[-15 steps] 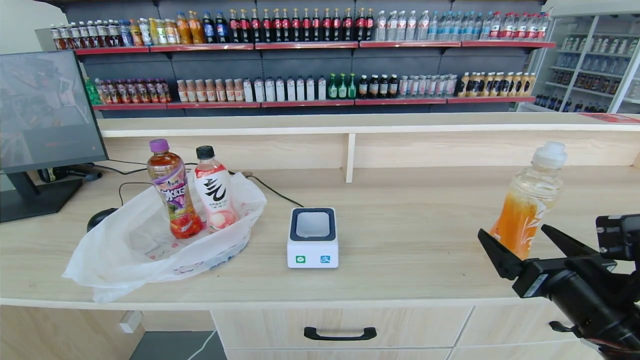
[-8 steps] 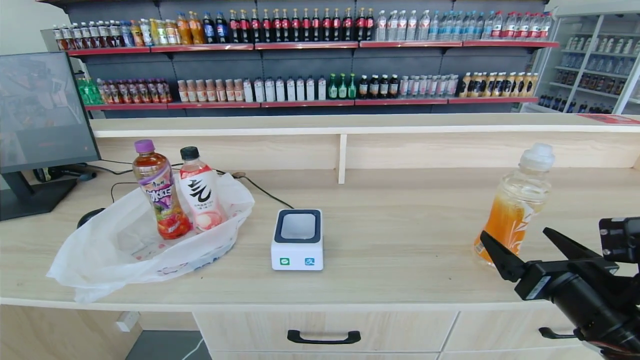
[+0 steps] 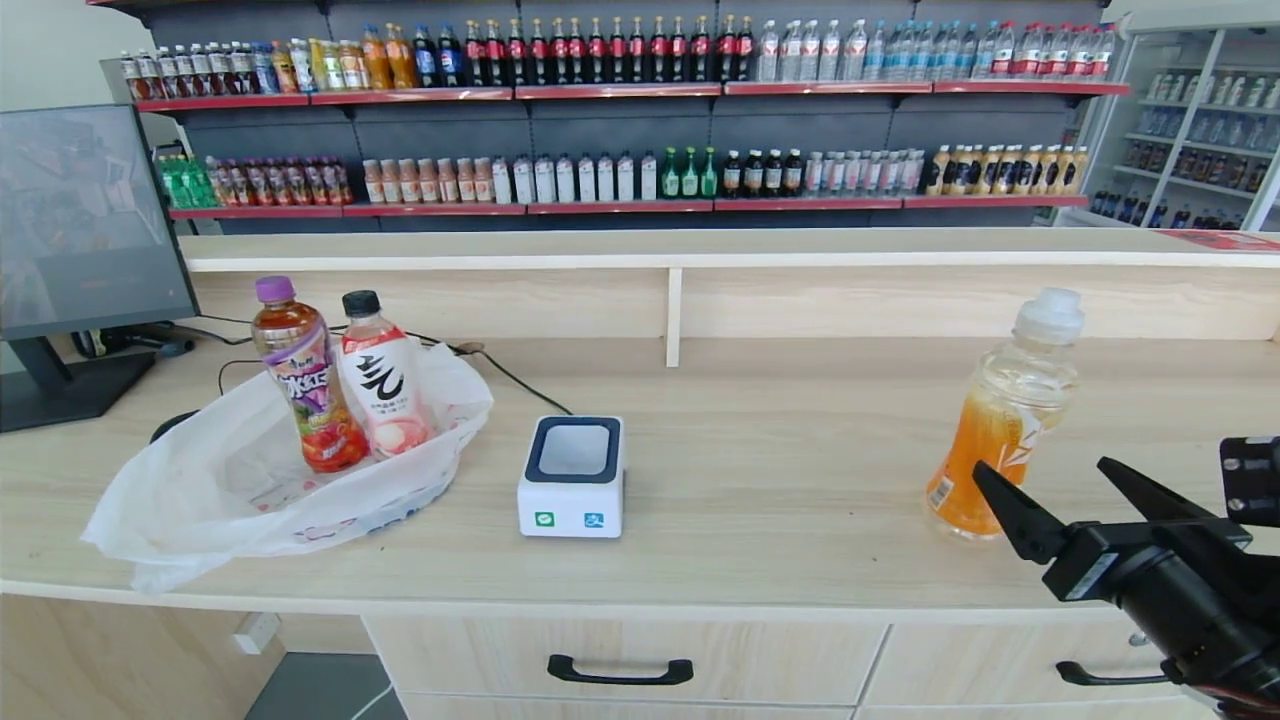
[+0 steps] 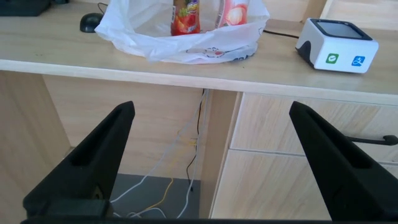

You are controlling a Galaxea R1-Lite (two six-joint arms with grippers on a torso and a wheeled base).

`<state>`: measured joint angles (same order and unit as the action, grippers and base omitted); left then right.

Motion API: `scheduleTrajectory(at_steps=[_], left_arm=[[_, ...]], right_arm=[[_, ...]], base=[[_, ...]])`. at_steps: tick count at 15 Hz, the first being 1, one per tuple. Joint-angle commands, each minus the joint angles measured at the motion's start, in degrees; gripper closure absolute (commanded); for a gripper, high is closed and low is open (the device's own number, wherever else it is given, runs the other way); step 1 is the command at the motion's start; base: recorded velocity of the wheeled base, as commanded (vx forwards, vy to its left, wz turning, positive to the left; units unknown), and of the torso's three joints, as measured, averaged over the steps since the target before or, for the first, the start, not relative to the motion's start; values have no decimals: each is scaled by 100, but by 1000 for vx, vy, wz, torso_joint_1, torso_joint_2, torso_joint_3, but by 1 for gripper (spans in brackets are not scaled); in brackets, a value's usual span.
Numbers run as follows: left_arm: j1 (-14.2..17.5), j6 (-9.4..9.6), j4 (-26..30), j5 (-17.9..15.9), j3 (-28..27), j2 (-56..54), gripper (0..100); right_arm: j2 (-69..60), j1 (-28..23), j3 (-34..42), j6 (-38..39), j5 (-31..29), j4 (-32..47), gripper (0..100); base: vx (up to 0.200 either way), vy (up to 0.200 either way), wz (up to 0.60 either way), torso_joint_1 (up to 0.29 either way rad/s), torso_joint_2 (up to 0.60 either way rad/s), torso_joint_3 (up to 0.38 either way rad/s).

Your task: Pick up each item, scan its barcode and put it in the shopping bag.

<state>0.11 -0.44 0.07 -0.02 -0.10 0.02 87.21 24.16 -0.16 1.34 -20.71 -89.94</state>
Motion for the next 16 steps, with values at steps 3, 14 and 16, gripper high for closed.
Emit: scheduleTrajectory(at_steps=[3,14,16], left_arm=[[-2,-9,1,2,1,-2,0],[-2,9,1,-6,1,-2,0],[-11,9,1,-6,1,-2,0]], right_arm=[[-38,-430,7,174,463,-6,0],[393,-878,-2,455,1060,-6,0],[516,-878,-90,428,1069,-6,0]], base=[[0,0,0,0,0,0],[0,0,0,0,0,0],[0,0,0,0,0,0]])
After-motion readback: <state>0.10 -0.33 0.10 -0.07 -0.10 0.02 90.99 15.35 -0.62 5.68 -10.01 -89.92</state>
